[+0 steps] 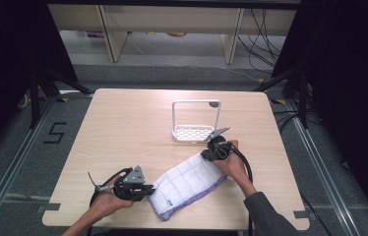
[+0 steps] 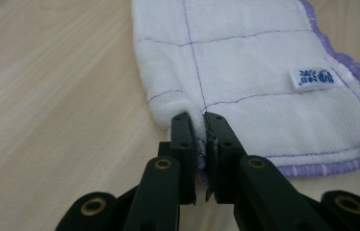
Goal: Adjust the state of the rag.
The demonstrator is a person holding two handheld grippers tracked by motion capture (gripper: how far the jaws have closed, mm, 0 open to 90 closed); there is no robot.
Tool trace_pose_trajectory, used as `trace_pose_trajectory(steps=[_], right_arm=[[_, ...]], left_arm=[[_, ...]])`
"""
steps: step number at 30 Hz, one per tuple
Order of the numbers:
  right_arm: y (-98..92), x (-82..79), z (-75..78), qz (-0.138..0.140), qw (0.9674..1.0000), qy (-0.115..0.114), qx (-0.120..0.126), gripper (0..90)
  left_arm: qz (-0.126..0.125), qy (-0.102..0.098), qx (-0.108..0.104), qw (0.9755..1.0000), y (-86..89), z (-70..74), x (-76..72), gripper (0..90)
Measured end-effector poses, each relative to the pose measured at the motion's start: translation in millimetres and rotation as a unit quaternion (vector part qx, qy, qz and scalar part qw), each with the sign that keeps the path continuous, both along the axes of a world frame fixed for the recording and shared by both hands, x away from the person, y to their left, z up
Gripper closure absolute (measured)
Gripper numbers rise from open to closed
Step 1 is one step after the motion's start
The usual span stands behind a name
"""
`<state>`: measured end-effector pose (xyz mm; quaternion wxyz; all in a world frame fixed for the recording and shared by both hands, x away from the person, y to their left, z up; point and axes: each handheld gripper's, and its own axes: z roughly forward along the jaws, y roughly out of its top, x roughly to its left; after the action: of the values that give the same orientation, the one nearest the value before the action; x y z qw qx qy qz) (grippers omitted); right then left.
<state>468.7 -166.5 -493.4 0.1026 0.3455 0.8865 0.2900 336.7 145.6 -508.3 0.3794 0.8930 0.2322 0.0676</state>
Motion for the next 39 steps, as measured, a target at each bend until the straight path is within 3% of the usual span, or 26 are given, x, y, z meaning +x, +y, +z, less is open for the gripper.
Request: trace_pose_trajectory(steps=[1,2,9,14,16,17,19,20,22,23,24,26,28,30,32,34,36,37,39], right_arm=[[3.1,1.1,-0.2,0.006,1.0000,0.005,0.005,83.2],[5.7,3.6,0.7,0.016,0.9999,0.000,-0.004,83.2],[27.1,18.8,0.9,0.050,0.9987,0.011,-0.002,82.7],[45.2,25.2,1.4,0.053,0.9983,0.023,0.001,79.3],[52.4,28.2,0.8,0.058,0.9981,0.020,-0.002,76.7],[55.3,29.1,1.7,0.055,0.9983,0.017,-0.008,71.7],[59.9,27.7,4.3,0.033,0.9993,0.013,-0.009,64.7],[59.5,28.6,6.4,0.047,0.9989,0.000,-0.005,61.5],[56.8,22.9,14.2,0.031,0.9995,-0.009,0.004,54.9],[53.2,20.5,18.2,0.029,0.9994,-0.016,0.007,53.1],[49.3,17.4,22.3,0.024,0.9995,-0.016,0.012,52.1],[32.3,8.9,31.2,0.022,0.9986,-0.031,0.038,47.6],[19.5,2.0,34.6,0.003,0.9983,-0.030,0.050,45.5],[6.8,-4.5,34.2,-0.022,0.9974,-0.031,0.061,43.7],[-5.6,-8.1,32.4,-0.038,0.9975,-0.038,0.046,43.5],[-13.7,-9.2,29.0,-0.051,0.9978,-0.028,0.033,43.3],[-23.1,-10.6,23.6,-0.069,0.9966,-0.014,0.042,43.7],[-25.4,-11.1,20.7,-0.072,0.9965,-0.005,0.043,43.7],[-29.7,-13.4,17.0,-0.084,0.9960,-0.004,0.030,44.2]], left_arm=[[0.004,0.004,-0.010,0.9999,-3.4,-0.7,-5.3,82.6],[-0.011,-0.003,-0.001,0.9999,-4.8,0.2,-7.8,82.6],[-0.045,0.000,-0.011,0.9989,-25.7,-0.1,-28.4,82.2],[-0.062,0.005,-0.023,0.9978,-44.6,-1.0,-36.7,79.4],[-0.062,0.013,-0.036,0.9973,-52.8,-1.4,-38.9,75.8],[-0.073,0.013,-0.030,0.9968,-55.3,-1.1,-39.2,73.3],[-0.080,0.023,-0.040,0.9957,-61.3,-0.6,-43.3,67.8],[-0.078,0.023,-0.040,0.9959,-62.3,0.8,-44.4,62.0],[-0.068,0.031,-0.057,0.9956,-61.2,4.7,-44.4,53.4],[-0.069,0.026,-0.050,0.9960,-58.4,7.9,-41.7,50.0],[-0.054,0.027,-0.067,0.9959,-56.1,11.1,-38.7,48.0],[-0.032,0.019,-0.079,0.9962,-51.1,18.0,-29.5,42.2],[-0.017,0.014,-0.075,0.9970,-48.1,22.5,-16.5,38.8],[0.016,0.002,-0.082,0.9965,-48.0,25.3,0.5,38.0],[0.032,0.003,-0.080,0.9963,-48.6,26.8,20.3,38.0],[0.063,0.001,-0.077,0.9950,-48.7,26.1,41.2,37.8],[0.079,0.025,-0.079,0.9935,-48.9,23.6,62.0,37.0],[0.092,0.029,-0.082,0.9919,-50.3,22.5,70.7,35.9],[0.100,0.031,-0.079,0.9914,-55.4,20.2,85.4,35.8]])
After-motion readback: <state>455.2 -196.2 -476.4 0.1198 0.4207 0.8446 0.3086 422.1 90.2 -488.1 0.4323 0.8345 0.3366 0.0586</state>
